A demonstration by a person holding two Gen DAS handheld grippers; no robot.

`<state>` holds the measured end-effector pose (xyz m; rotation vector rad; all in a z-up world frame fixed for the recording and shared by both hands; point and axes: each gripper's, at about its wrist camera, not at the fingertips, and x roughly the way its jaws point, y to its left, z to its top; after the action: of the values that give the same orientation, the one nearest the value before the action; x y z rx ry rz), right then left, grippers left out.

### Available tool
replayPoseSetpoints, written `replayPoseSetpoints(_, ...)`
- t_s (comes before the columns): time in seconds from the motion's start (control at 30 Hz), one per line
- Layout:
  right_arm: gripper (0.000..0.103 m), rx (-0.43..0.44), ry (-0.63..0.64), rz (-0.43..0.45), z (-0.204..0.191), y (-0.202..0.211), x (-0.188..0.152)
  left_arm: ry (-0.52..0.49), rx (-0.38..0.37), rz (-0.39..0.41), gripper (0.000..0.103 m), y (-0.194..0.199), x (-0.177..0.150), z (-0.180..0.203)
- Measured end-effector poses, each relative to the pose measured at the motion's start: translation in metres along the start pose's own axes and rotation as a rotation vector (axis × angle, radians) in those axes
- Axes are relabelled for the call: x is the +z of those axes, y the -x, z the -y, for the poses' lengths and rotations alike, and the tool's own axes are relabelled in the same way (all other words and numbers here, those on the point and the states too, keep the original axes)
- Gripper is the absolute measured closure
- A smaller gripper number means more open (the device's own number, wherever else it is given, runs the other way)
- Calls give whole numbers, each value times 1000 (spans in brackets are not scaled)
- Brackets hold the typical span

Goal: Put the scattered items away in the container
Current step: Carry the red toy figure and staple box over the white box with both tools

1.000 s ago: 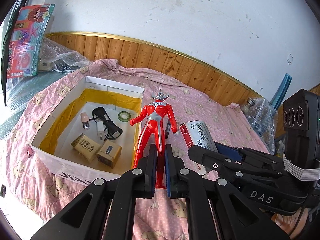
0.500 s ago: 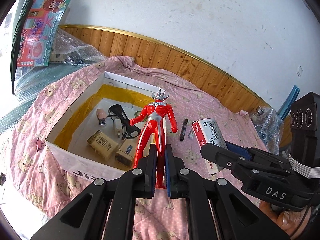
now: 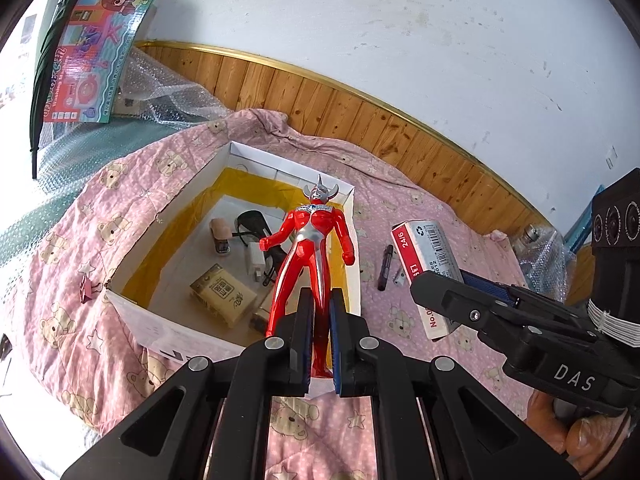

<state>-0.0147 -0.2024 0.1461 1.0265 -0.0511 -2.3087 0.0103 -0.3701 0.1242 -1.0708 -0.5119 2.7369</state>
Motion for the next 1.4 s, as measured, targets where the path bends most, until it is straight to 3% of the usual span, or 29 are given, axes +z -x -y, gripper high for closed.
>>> replayPoseSetpoints(0.57,64,52,-15,-11,4,-26,34,64,42,18,95,-5,31,-38)
replayPoseSetpoints(1.4,64,73,-86,-34,59,-91,100,36,-50,-175,95,-93,40,-3)
